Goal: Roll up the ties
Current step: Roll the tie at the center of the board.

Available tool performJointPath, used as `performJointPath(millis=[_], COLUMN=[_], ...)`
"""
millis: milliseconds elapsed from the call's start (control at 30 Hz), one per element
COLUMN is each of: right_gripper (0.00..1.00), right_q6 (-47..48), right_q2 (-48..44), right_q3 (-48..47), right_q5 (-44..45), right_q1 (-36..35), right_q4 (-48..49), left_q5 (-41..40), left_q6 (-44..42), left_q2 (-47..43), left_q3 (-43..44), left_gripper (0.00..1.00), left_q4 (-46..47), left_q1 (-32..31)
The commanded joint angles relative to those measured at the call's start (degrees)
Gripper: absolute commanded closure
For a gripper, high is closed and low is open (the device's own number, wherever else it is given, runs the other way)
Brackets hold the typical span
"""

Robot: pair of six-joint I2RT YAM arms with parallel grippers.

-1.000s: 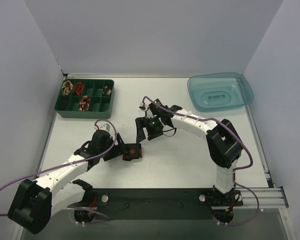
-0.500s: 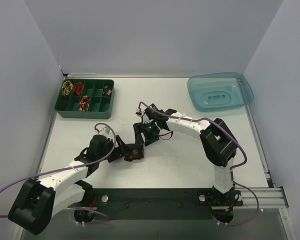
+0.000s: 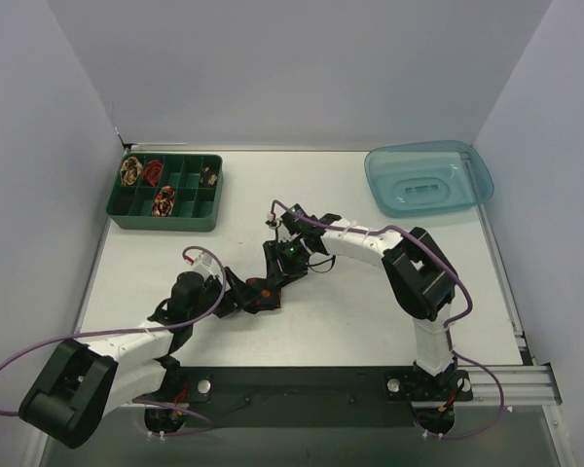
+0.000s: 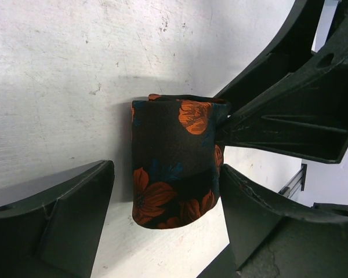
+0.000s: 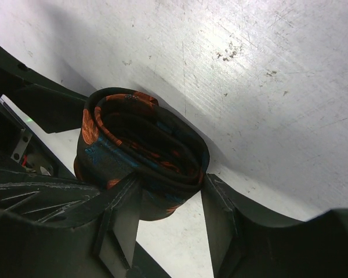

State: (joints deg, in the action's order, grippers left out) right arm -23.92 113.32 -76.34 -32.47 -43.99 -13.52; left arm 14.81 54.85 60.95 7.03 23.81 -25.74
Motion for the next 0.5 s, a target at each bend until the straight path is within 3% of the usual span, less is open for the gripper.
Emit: performJointPath(millis=[0, 300, 467], right_gripper=[0.56, 0.58, 0.58], right_q6=[-0.9, -1.8, -2.1], right_q2=[0.4, 0.2, 0.1], right_q3=[0.9, 1.4, 1.9], right_q5=[-0.5, -1.3, -1.8], right_q1=[-0.3, -0.3, -0.2], right_q4=[0.2, 0.9, 1.7], left_q5=[-0.6, -7.8, -10.2], left_q6=[1.7, 5.1, 6.8], left_q2=[1.2, 6.1, 9.7], left_q3=[-1.5, -1.5, -3.2], left_gripper=[0.18, 0.22, 0.27], left_q4=[4.5, 11.3, 19.2], left_q1=[-0.9, -8.3, -9.3])
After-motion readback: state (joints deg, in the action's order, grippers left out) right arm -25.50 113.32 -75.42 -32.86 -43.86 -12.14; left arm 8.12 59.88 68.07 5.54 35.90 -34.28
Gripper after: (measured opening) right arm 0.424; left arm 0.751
